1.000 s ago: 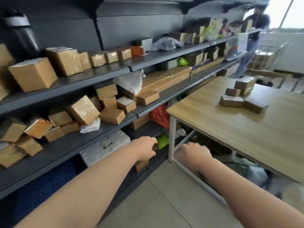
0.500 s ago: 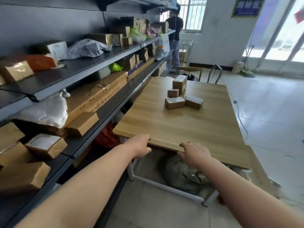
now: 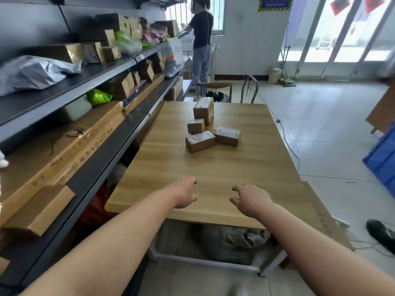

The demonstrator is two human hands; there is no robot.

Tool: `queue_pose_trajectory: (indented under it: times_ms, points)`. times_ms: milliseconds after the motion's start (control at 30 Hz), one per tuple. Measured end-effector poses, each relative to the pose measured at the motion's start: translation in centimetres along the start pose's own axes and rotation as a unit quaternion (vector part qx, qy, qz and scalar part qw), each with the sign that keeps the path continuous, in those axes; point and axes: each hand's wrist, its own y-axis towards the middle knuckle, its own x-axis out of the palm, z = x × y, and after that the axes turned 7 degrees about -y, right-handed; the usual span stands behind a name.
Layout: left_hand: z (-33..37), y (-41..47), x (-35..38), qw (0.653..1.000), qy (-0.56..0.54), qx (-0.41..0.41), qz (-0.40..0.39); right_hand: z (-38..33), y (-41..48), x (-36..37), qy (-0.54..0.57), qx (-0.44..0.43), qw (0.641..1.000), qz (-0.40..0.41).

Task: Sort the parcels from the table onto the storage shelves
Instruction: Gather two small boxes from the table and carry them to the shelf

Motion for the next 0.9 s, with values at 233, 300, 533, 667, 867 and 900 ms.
queue_pose_trajectory:
  times_ms: [233, 300, 533, 667, 867, 900]
  points:
    - [1.9, 9.9, -3.3, 0.999, 0.042, -0.02, 0.013, 3.9, 10.9, -2.5, 0.021, -0.012, 1.0, 0.008]
    - [2.3, 12.5, -3.8, 0.998, 0.043, -0.035, 0.012, 5.4, 13.6, -2.9, 0.028, -0.012, 1.0, 0.005]
    - [2.7, 20.0, -3.8, 0.995, 0.048, -0.081, 0.016, 9.3, 21.6, -3.1, 0.023, 0.002, 1.0, -0.017]
    - [1.8, 24.2, -4.8, 0.994, 0.063, -0.088, 0.029, 9.5, 25.9, -3.5, 0.023, 0.004, 0.999, -0.026]
    - [-1.1, 31.6, -6.6, 0.992, 0.029, -0.118, 0.043, 8.5, 32.1, -4.3, 0.014, 0.022, 0.999, -0.03]
    - [-1.7, 32.9, -6.7, 0.991, 0.029, -0.12, 0.041, 8.2, 33.2, -4.3, 0.012, 0.023, 0.999, -0.03]
